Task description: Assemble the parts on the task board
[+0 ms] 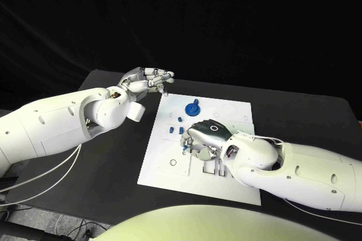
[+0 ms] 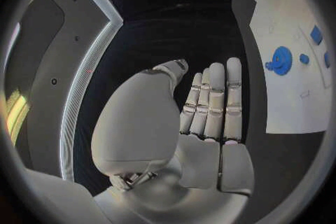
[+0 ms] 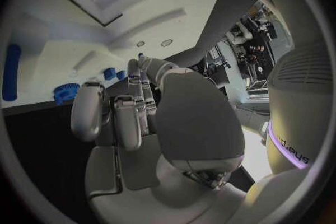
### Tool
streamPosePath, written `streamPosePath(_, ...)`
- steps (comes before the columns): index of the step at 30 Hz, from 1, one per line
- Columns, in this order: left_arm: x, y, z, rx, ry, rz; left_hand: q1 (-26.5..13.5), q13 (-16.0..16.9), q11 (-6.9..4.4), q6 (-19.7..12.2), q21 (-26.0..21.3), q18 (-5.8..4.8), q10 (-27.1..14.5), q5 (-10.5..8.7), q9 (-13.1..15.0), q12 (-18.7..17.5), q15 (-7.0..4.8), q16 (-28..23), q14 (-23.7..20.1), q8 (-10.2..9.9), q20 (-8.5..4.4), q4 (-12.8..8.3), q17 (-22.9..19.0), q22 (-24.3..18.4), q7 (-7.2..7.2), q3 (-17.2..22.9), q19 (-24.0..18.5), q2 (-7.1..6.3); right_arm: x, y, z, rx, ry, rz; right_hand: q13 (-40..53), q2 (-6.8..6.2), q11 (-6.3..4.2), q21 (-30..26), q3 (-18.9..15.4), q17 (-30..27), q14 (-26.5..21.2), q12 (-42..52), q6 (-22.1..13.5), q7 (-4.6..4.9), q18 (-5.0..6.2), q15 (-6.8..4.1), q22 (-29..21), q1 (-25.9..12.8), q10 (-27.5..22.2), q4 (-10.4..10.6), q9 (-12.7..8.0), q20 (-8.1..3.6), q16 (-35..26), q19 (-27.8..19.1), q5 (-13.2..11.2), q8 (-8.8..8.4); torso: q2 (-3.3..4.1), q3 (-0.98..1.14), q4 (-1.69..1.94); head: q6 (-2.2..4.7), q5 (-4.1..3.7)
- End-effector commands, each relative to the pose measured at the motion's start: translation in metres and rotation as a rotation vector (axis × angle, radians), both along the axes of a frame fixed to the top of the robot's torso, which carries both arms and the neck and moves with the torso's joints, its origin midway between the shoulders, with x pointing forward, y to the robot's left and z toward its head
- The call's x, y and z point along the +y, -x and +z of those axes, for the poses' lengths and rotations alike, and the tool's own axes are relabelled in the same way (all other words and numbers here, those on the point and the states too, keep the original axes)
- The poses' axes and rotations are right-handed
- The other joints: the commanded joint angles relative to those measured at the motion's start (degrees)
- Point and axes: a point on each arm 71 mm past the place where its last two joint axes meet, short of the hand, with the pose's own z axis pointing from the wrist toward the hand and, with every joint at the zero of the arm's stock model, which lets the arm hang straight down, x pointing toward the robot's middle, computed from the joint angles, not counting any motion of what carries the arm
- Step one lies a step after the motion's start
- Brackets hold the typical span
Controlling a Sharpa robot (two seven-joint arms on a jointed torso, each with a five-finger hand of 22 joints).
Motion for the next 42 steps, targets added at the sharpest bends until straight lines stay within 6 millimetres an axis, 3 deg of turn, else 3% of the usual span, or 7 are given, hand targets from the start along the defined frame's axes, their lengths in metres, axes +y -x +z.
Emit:
streamPosePath(1,-0.003,0.001,0.001,-0.003,0.007,-0.019,0.5,-0.06,-0.1,-0.46,-0.36,0.71,-0.48,0.24,0.05,0.16,0.4,-0.19,-0.02,0.36,0.06,-0.3,0.02,-0.07,0.09,0.01,0.2,-0.13,0.001,0.001,-0.003,0.014,0.028,0.013,0.08,0.1,0.15,-0.23,0.43,3.8,3.95,-0.34,0.15,-0.09,-0.87,-0.38,-0.04,-0.54,0.25,-0.04,0.54,-0.05,0.16,0.19,0.12,0.18,0.04,0.03,0.0,0.0,0.14)
streamPosePath(20,-0.003,0.0,0.001,-0.001,0.006,-0.021,0.5,-0.06,-0.1,-0.46,-0.36,0.71,-0.48,0.24,0.05,0.16,0.4,-0.19,-0.02,0.36,0.06,-0.3,0.02,-0.07,0.09,0.01,0.2,-0.13,0.002,0.001,-0.009,0.028,0.043,0.014,0.1,0.1,0.17,-0.2,0.43,3.8,3.95,-0.41,0.05,-0.09,-0.87,-0.36,0.01,-0.77,0.23,-0.03,0.61,-0.03,0.17,0.19,-0.04,0.18,0.02,0.0,-0.02,0.0,0.2)
streamPosePath(28,-0.003,0.0,0.0,0.0,0.002,-0.024,0.46,-0.07,-0.07,-0.49,-0.42,0.71,-0.63,0.27,0.12,0.27,0.44,-0.24,-0.06,0.45,0.1,-0.3,0.02,-0.09,0.11,-0.02,0.18,-0.11,0.003,0.0,-0.011,0.029,0.044,0.014,0.11,0.13,0.16,-0.18,0.44,3.74,3.94,-0.44,0.01,-0.1,-0.88,-0.36,0.05,-0.89,0.24,-0.04,0.66,-0.02,0.15,0.19,-0.14,0.2,0.0,-0.01,-0.02,0.0,0.57)
streamPosePath(42,-0.003,0.0,0.0,0.0,-0.001,-0.026,0.46,-0.07,-0.07,-0.49,-0.42,0.71,-0.63,0.27,0.12,0.27,0.44,-0.24,-0.06,0.45,0.1,-0.3,0.02,-0.09,0.11,-0.02,0.18,-0.11,0.004,0.0,-0.015,0.039,0.08,0.018,0.12,0.16,0.15,-0.13,0.47,3.84,3.96,-0.45,-0.01,-0.11,-0.89,-0.36,0.11,-0.92,0.25,-0.06,0.69,-0.02,0.2,0.21,-0.17,0.21,0.01,0.0,-0.05,0.0,0.36)
